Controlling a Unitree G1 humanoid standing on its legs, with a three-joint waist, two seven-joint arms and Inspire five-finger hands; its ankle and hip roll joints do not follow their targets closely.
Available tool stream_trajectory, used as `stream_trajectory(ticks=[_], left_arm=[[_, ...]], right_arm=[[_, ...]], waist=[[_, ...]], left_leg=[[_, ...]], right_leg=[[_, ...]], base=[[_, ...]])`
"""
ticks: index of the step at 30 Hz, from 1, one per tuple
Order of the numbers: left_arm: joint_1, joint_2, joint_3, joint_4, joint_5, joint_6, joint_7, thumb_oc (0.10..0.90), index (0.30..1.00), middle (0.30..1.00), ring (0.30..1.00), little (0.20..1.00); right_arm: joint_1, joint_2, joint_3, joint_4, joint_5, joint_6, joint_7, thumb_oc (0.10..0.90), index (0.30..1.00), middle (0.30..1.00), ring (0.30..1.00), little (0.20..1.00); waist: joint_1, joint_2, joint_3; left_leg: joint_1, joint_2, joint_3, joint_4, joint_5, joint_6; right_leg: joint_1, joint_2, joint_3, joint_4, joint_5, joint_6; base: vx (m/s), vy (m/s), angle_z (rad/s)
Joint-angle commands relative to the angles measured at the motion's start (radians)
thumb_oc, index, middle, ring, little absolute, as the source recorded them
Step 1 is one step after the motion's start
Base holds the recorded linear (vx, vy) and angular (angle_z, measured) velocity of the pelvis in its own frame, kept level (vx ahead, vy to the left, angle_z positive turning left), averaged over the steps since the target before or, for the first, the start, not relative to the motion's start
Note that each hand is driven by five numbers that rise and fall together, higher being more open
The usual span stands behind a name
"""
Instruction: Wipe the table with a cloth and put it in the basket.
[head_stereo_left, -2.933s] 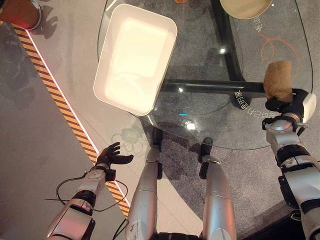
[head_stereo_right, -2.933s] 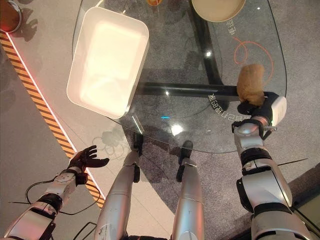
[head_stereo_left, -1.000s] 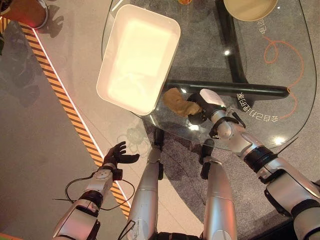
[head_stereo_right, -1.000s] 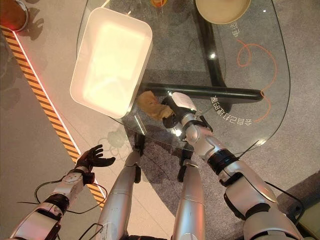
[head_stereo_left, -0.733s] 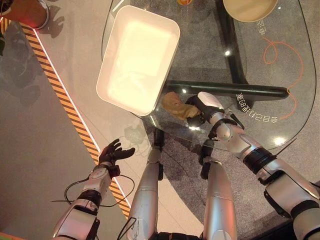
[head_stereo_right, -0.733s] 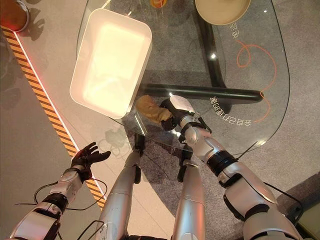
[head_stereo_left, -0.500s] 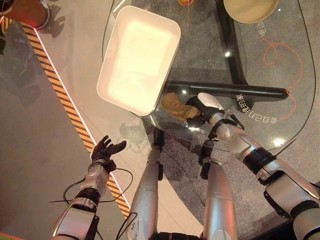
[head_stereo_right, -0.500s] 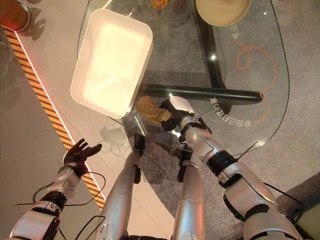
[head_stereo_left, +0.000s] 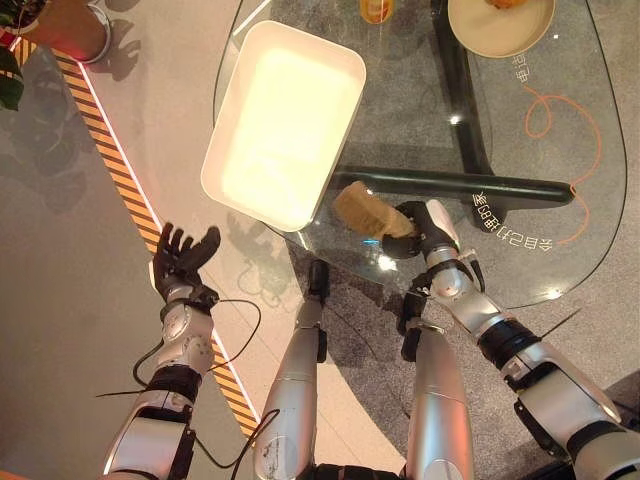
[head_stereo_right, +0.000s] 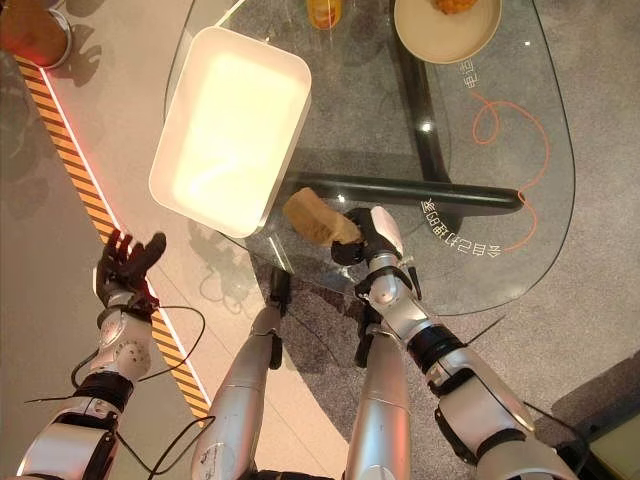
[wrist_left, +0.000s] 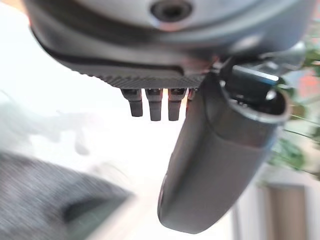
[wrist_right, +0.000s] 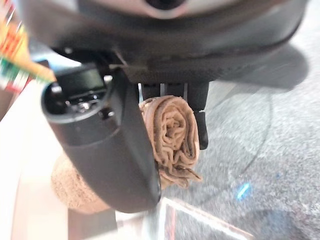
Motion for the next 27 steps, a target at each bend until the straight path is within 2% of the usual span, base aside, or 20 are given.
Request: stream_trajectory(ticks=[1,4,11,16,18,19,24,27], left_arm=[[-0.019,0.048,0.067,-0.048,0.01,-0.119,0.021,0.8,0.9,0.9,0.9,0.9],[-0.023,0.058,0.075,-0.098,0.019,-0.12,0.002,0.8,0.9,0.9,0.9,0.9],[0.013,0.019,0.095,-0.238,0.037,-0.146,-0.061,0.8,0.9,0.9,0.9,0.9],[0.032,0.014,0.106,-0.309,0.011,-0.138,-0.104,0.8,0.9,0.9,0.9,0.9],[0.04,0.012,0.106,-0.341,-0.016,-0.122,-0.141,0.8,0.9,0.9,0.9,0.9],[0.048,0.004,0.102,-0.377,-0.043,-0.089,-0.181,0.8,0.9,0.9,0.9,0.9],[0.066,-0.006,0.084,-0.441,-0.08,-0.074,-0.252,0.8,0.9,0.9,0.9,0.9],[0.069,-0.015,0.082,-0.474,-0.127,-0.034,-0.298,0.8,0.9,0.9,0.9,0.9]], right_arm=[[-0.02,-0.025,-0.085,-0.159,-0.035,-0.106,-0.098,0.1,0.3,0.3,0.3,0.2],[-0.002,-0.042,-0.119,-0.22,-0.054,-0.108,-0.1,0.1,0.3,0.3,0.3,0.2],[0.063,-0.055,-0.215,-0.334,-0.109,-0.172,-0.108,0.1,0.3,0.3,0.3,0.2],[0.088,-0.055,-0.253,-0.401,-0.124,-0.202,-0.11,0.1,0.3,0.3,0.3,0.2],[0.097,-0.051,-0.267,-0.435,-0.137,-0.214,-0.108,0.1,0.3,0.3,0.3,0.2],[0.099,-0.044,-0.277,-0.466,-0.148,-0.22,-0.106,0.1,0.3,0.3,0.3,0.2],[0.106,-0.03,-0.296,-0.546,-0.169,-0.26,-0.086,0.1,0.3,0.3,0.3,0.2],[0.103,-0.019,-0.296,-0.585,-0.181,-0.286,-0.062,0.1,0.3,0.3,0.3,0.2]], waist=[[-0.017,-0.017,-0.021],[-0.024,-0.019,-0.021],[-0.033,-0.021,-0.021],[-0.035,-0.024,-0.021],[-0.036,-0.024,-0.021],[-0.037,-0.025,-0.021],[-0.039,-0.025,-0.021],[-0.04,-0.025,-0.021]], left_leg=[[-0.008,-0.043,0.015,0.137,-0.158,0.047],[-0.01,-0.042,0.017,0.139,-0.161,0.05],[-0.005,-0.041,0.021,0.143,-0.173,0.058],[0.001,-0.041,0.023,0.144,-0.177,0.059],[0.005,-0.04,0.025,0.145,-0.179,0.059],[0.007,-0.04,0.026,0.145,-0.18,0.06],[0.01,-0.038,0.03,0.144,-0.183,0.062],[0.013,-0.038,0.032,0.144,-0.184,0.062]], right_leg=[[0.034,0.024,-0.034,-0.121,0.079,0.012],[0.03,0.026,-0.03,-0.117,0.078,0.011],[0.033,0.028,-0.025,-0.116,0.076,0.016],[0.043,0.025,-0.027,-0.12,0.075,0.018],[0.047,0.024,-0.028,-0.121,0.076,0.019],[0.051,0.023,-0.029,-0.124,0.076,0.02],[0.055,0.021,-0.029,-0.128,0.079,0.023],[0.059,0.021,-0.028,-0.13,0.079,0.023]], base=[[0.0,0.0,0.0],[0.0,0.0,0.0],[0.0,0.001,-0.01],[0.0,0.0,-0.01],[0.0,0.0,0.0],[0.0,0.0,0.0],[0.0,0.0,0.0],[0.0,0.0,0.0]])
